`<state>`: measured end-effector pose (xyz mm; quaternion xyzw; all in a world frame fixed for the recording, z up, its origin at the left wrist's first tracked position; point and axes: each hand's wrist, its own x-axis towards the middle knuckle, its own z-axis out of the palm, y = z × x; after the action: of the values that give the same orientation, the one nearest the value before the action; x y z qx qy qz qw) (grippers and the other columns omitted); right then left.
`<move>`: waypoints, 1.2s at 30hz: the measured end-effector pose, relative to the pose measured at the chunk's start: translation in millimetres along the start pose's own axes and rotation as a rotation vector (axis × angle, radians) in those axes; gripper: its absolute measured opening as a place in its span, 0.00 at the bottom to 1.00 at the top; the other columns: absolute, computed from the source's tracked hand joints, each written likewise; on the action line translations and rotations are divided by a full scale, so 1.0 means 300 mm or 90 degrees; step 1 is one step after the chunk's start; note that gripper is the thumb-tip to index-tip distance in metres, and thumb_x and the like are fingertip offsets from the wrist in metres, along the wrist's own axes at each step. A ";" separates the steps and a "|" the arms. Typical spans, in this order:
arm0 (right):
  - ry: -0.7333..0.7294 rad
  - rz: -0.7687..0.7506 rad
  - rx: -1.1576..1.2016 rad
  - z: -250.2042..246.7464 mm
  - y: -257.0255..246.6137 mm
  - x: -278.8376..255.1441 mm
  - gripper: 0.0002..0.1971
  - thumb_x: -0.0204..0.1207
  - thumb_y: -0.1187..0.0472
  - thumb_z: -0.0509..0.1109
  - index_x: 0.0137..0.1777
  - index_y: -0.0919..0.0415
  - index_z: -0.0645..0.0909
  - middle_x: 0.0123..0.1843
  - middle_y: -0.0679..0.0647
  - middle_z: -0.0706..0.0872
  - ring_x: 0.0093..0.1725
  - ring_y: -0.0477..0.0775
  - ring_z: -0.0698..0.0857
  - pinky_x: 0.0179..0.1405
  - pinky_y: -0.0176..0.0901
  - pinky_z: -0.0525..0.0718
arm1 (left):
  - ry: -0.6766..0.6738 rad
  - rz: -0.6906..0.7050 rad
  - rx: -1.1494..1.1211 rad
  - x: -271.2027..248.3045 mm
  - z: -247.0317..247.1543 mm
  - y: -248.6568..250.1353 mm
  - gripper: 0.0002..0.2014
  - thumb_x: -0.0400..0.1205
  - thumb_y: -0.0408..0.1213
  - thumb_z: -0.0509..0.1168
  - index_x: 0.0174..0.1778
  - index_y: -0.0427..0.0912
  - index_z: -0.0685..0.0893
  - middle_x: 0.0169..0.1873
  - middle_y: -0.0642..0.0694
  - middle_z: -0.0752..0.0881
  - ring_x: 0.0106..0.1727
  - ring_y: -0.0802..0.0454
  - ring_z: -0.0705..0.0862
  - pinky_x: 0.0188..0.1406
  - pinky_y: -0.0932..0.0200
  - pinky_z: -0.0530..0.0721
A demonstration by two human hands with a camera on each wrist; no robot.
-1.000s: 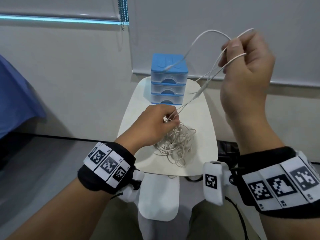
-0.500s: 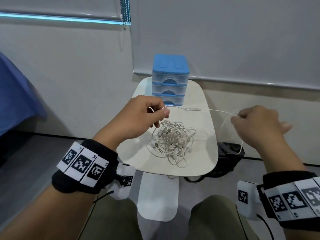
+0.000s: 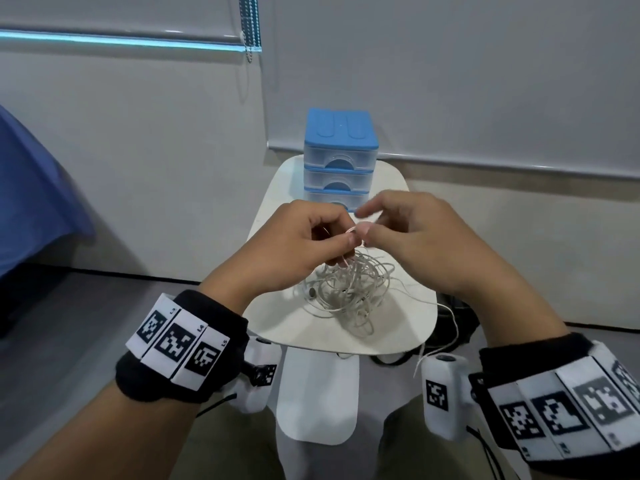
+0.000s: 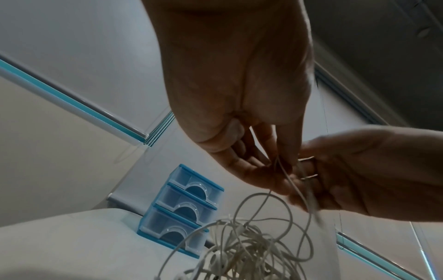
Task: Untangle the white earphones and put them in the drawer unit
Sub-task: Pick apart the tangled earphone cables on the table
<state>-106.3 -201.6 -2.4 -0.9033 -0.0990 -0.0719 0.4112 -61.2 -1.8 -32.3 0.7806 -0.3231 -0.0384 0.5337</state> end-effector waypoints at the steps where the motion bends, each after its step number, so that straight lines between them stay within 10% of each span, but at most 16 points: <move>1: -0.011 0.004 -0.018 -0.001 -0.006 0.001 0.05 0.81 0.50 0.74 0.50 0.48 0.89 0.37 0.49 0.91 0.35 0.43 0.86 0.40 0.47 0.83 | 0.001 0.001 -0.006 0.001 -0.002 0.001 0.10 0.84 0.41 0.75 0.48 0.36 0.90 0.36 0.42 0.90 0.39 0.48 0.88 0.48 0.39 0.88; 9: 0.031 0.063 0.004 -0.049 0.002 0.008 0.10 0.80 0.62 0.72 0.36 0.58 0.88 0.23 0.45 0.75 0.26 0.48 0.70 0.32 0.44 0.68 | 0.014 -0.010 0.136 0.039 -0.036 -0.023 0.13 0.84 0.26 0.67 0.51 0.48 0.91 0.45 0.53 0.93 0.49 0.54 0.91 0.50 0.58 0.85; 13: 0.021 0.070 -0.030 -0.073 0.009 0.006 0.13 0.79 0.52 0.77 0.36 0.58 0.88 0.31 0.53 0.85 0.32 0.48 0.77 0.39 0.48 0.75 | -0.111 0.013 0.287 0.071 -0.005 -0.020 0.10 0.83 0.34 0.74 0.58 0.52 0.91 0.50 0.57 0.90 0.53 0.62 0.86 0.51 0.69 0.81; 18: 0.060 0.093 -0.123 -0.091 0.027 -0.005 0.11 0.81 0.55 0.76 0.37 0.57 0.87 0.37 0.51 0.87 0.40 0.53 0.82 0.42 0.47 0.79 | -0.110 0.010 0.376 0.120 0.014 -0.019 0.01 0.82 0.41 0.76 0.47 0.49 0.91 0.41 0.55 0.90 0.44 0.58 0.87 0.49 0.51 0.86; 26: 0.095 0.134 -0.199 -0.092 0.060 0.005 0.11 0.82 0.55 0.74 0.39 0.56 0.85 0.37 0.50 0.85 0.45 0.51 0.81 0.34 0.40 0.72 | -0.063 -0.075 0.222 0.106 -0.022 -0.018 0.05 0.83 0.39 0.77 0.43 0.44 0.93 0.30 0.55 0.90 0.33 0.62 0.86 0.39 0.67 0.83; 36: 0.119 0.120 -0.088 -0.063 0.039 0.016 0.09 0.80 0.64 0.70 0.39 0.57 0.85 0.33 0.51 0.90 0.38 0.54 0.89 0.40 0.47 0.86 | -0.103 -0.177 0.146 0.086 -0.044 -0.030 0.11 0.91 0.35 0.63 0.62 0.51 0.89 0.49 0.52 0.93 0.43 0.57 0.85 0.50 0.57 0.81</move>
<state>-99.8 -222.8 2.3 -0.9243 0.0297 -0.1233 0.3600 -31.4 -3.1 -27.1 0.8677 -0.2561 -0.1371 0.4034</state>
